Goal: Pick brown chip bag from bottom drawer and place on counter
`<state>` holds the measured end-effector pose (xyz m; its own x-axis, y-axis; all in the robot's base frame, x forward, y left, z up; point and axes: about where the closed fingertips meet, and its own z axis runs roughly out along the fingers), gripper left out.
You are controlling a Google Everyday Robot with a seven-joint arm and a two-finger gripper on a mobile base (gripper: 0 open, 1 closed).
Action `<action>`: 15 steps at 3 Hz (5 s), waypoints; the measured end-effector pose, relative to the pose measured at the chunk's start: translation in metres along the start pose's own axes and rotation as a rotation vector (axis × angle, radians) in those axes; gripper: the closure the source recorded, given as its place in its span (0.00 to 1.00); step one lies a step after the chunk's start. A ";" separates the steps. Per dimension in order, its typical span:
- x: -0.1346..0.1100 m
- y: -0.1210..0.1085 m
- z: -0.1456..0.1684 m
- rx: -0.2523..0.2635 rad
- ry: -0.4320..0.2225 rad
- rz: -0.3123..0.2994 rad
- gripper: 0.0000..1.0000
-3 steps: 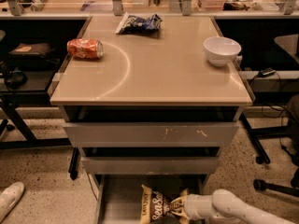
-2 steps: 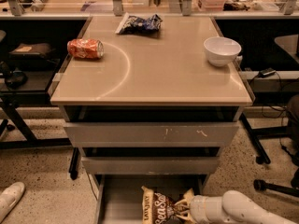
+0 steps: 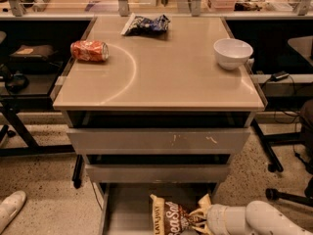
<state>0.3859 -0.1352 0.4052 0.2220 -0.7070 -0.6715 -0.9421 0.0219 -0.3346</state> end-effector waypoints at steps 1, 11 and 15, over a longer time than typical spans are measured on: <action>-0.026 -0.008 -0.020 0.014 0.018 -0.038 1.00; -0.302 -0.281 -0.321 0.378 0.123 -0.409 1.00; -0.294 -0.413 -0.272 0.393 0.044 -0.355 1.00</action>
Offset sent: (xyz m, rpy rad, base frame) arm -0.0353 0.0312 0.1984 -0.0880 -0.2324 0.1516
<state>0.6410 -0.1286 0.9207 0.4915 -0.7478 -0.4464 -0.6441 0.0328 -0.7642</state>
